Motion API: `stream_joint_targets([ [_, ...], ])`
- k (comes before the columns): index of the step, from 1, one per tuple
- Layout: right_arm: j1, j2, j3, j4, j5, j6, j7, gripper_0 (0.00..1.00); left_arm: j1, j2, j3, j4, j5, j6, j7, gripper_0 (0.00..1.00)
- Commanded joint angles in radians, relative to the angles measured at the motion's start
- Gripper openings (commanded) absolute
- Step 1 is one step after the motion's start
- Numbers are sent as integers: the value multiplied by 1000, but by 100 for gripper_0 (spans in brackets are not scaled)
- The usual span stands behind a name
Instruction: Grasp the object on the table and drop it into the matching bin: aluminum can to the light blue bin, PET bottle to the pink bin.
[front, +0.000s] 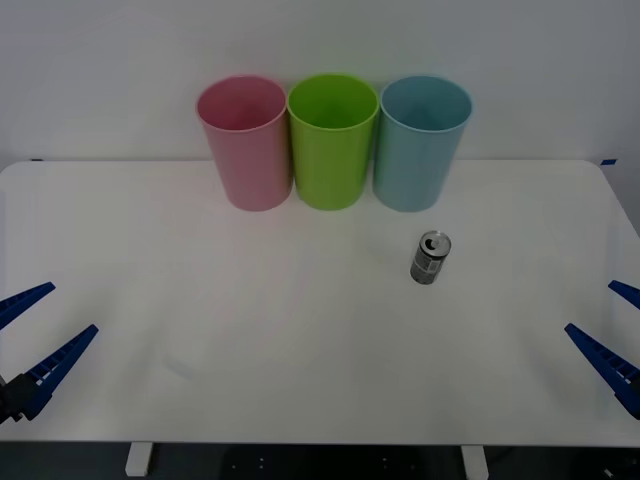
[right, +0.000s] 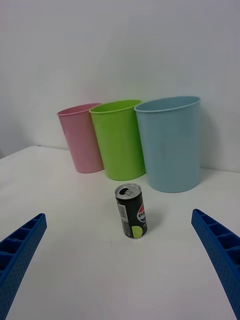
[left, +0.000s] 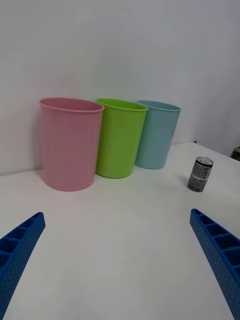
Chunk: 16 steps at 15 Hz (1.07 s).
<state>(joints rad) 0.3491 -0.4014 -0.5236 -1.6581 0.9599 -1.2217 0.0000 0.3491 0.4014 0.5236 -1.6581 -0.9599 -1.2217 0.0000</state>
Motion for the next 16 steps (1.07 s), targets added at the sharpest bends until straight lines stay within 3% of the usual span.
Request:
stream_joint_targets([
  [1, 0, 0, 0, 0, 0, 0, 0, 100, 0, 0, 0, 0, 0, 0, 0, 100],
  [10, 47, -23, 57, 14, -32, 44, 35, 100, 0, 0, 0, 0, 0, 0, 0, 100],
  [16, -5, -22, 132, 121, -32, 87, 262, 100, 0, 0, 0, 0, 0, 0, 0, 100],
])
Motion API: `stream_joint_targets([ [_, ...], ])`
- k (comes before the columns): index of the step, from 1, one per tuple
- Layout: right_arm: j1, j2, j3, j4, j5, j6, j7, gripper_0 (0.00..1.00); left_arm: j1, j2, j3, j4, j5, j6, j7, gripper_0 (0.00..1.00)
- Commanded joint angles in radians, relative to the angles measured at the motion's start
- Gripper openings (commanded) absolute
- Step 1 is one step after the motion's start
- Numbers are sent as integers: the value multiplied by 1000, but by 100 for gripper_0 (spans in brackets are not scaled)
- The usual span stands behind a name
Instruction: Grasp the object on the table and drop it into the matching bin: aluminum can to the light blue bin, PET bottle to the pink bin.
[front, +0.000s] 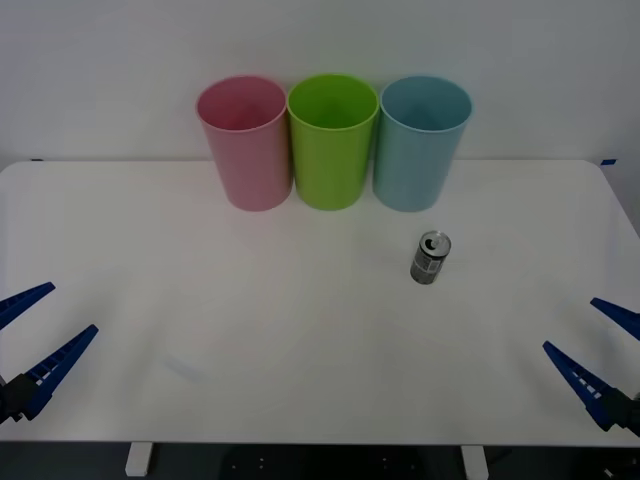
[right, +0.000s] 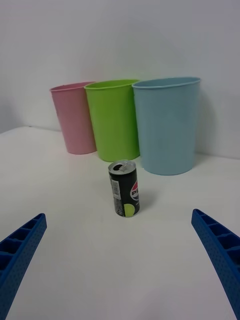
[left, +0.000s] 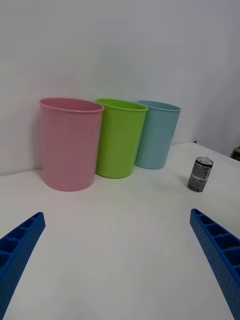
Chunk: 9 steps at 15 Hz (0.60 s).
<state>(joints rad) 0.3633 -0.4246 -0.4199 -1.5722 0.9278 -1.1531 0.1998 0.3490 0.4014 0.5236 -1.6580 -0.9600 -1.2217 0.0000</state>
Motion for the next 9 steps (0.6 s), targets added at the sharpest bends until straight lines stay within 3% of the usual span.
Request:
stream_joint_targets([
  [1, -29, 0, 50, 46, 0, 41, 99, 100, 0, 0, 0, 0, 0, 0, 0, 100],
  [6, -58, 21, 141, 57, 3, 151, 136, 100, 0, 0, 0, 0, 0, 0, 0, 100],
  [9, -141, 96, 130, 132, 91, 153, 148, 100, 0, 0, 0, 0, 0, 0, 0, 100],
])
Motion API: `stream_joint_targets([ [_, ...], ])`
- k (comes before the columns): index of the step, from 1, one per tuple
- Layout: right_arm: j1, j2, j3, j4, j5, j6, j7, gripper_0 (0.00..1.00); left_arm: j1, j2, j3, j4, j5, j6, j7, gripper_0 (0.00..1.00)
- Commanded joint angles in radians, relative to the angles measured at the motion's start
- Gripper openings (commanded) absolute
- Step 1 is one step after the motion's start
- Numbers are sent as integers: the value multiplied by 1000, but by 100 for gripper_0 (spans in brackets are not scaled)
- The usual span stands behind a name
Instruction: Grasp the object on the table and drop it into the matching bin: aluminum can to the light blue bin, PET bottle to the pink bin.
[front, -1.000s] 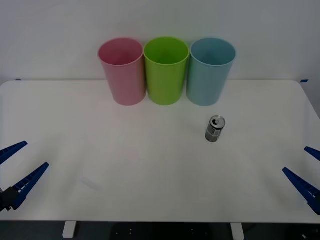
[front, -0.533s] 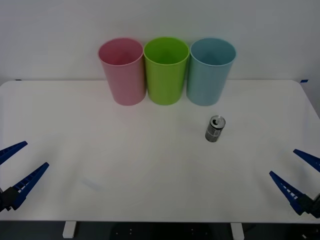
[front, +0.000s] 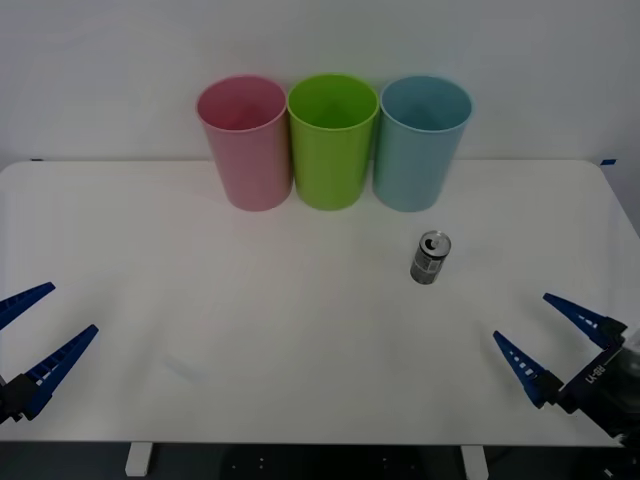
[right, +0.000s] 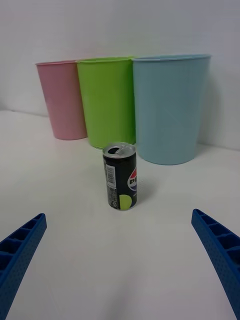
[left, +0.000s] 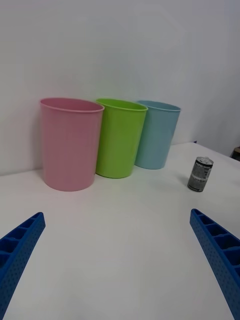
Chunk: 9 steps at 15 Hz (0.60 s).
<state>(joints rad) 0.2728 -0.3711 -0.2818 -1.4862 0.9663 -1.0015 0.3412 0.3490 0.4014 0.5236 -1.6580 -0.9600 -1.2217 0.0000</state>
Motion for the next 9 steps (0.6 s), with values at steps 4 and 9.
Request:
stream_joint_targets([
  [4, -130, 120, -17, 98, 146, 44, 24, 100, 0, 0, 0, 0, 0, 0, 0, 100],
  [9, -231, 173, -3, 202, 186, 81, 48, 100, 0, 0, 0, 0, 0, 0, 0, 100],
])
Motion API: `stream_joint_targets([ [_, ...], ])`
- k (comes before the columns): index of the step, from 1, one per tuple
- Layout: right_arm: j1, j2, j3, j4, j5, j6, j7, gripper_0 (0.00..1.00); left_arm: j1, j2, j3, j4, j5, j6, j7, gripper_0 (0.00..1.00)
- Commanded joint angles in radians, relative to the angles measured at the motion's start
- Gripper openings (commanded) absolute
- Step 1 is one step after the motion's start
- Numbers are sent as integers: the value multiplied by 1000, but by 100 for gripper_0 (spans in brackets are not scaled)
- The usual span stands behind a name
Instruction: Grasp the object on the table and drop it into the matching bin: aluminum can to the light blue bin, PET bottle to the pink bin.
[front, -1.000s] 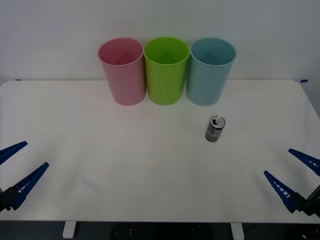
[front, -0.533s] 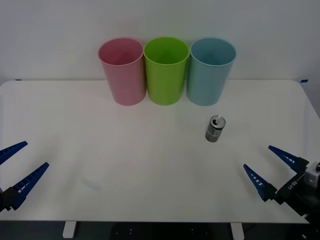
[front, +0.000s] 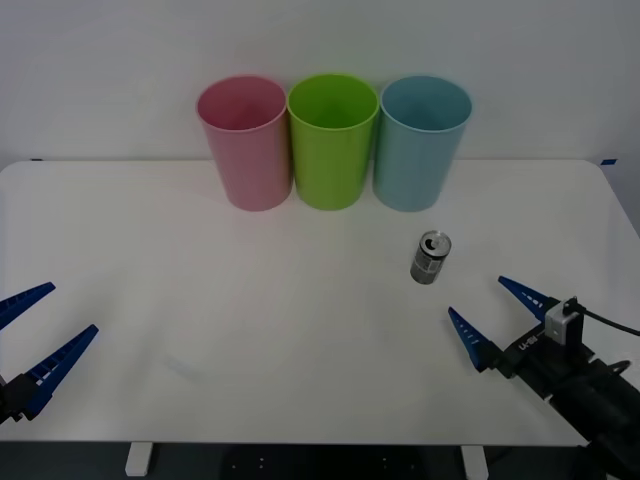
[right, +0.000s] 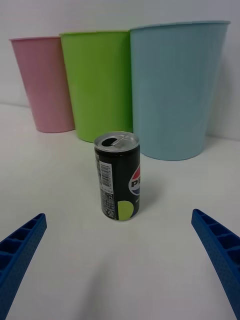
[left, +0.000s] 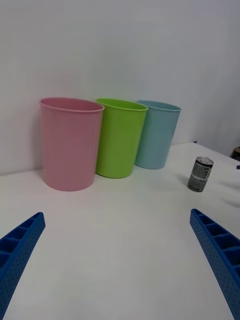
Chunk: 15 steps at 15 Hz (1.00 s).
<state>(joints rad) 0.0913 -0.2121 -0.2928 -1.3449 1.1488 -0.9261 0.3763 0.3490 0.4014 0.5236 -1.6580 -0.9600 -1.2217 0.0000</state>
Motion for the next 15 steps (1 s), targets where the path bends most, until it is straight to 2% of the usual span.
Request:
stream_joint_targets([
  [1, -78, 19, 12, 95, 5, 10, 23, 100, 0, 0, 0, 0, 0, 0, 0, 100],
  [7, -153, 72, 32, 139, 72, 128, 50, 100, 0, 0, 0, 0, 0, 0, 0, 100],
  [11, -249, 74, 44, 256, 72, 159, 72, 100, 0, 0, 0, 0, 0, 0, 0, 100],
  [15, -288, 76, 83, 270, 71, 247, 84, 100, 0, 0, 0, 0, 0, 0, 0, 100],
])
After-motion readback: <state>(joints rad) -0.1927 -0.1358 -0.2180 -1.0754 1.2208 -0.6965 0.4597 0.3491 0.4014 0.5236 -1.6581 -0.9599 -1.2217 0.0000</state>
